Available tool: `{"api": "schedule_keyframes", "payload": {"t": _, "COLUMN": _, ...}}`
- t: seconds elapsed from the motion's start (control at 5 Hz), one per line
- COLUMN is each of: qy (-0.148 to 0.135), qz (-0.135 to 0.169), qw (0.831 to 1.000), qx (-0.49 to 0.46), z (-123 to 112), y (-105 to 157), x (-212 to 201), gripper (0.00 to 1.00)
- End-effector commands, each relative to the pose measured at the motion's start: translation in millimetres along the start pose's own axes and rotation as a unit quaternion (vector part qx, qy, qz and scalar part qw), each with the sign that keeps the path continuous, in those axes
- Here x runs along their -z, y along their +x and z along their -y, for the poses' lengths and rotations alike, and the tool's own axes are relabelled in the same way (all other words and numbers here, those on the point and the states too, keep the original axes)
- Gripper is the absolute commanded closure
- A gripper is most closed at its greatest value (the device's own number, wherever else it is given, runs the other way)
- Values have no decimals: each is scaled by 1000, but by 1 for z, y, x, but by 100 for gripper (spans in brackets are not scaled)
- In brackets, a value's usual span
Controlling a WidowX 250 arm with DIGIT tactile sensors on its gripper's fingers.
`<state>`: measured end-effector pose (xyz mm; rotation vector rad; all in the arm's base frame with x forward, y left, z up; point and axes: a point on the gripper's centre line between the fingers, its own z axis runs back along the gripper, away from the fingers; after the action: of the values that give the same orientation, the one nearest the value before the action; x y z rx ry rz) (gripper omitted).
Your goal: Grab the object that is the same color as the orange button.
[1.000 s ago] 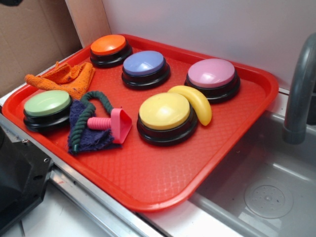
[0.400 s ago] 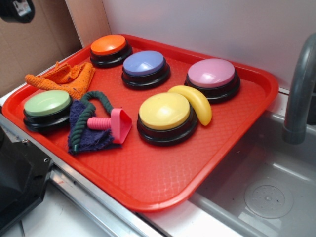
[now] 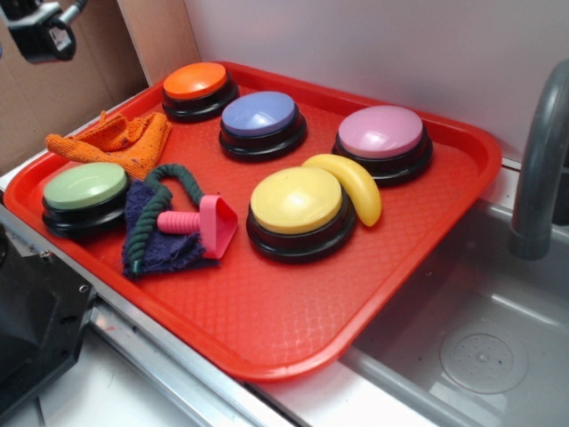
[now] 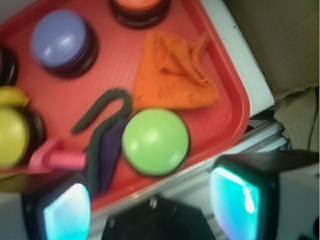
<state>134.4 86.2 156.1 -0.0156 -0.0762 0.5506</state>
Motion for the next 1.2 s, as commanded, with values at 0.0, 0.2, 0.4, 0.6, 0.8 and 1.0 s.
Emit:
{"api": "schedule_keyframes", "payload": {"t": 0.0, "qy": -2, "qz": 59, "qw": 994, "qx": -91, "z": -32, "y": 23, "x": 40, "gripper": 0}}
{"api": "schedule_keyframes", "payload": {"t": 0.2, "qy": -24, "qz": 78, "qw": 989, "qx": -124, "z": -38, "y": 31, "x": 59, "gripper": 0}}
{"api": "schedule_keyframes", "payload": {"t": 0.4, "qy": -23, "qz": 100, "qw": 982, "qx": -158, "z": -48, "y": 41, "x": 83, "gripper": 0}}
{"api": "schedule_keyframes", "payload": {"t": 0.6, "qy": -42, "qz": 89, "qw": 980, "qx": -173, "z": -54, "y": 48, "x": 101, "gripper": 0}}
{"api": "schedule_keyframes", "payload": {"t": 0.8, "qy": -65, "qz": 73, "qw": 978, "qx": -186, "z": -54, "y": 54, "x": 118, "gripper": 0}}
{"api": "schedule_keyframes", "payload": {"t": 1.0, "qy": -65, "qz": 79, "qw": 975, "qx": -196, "z": -52, "y": 55, "x": 121, "gripper": 0}}
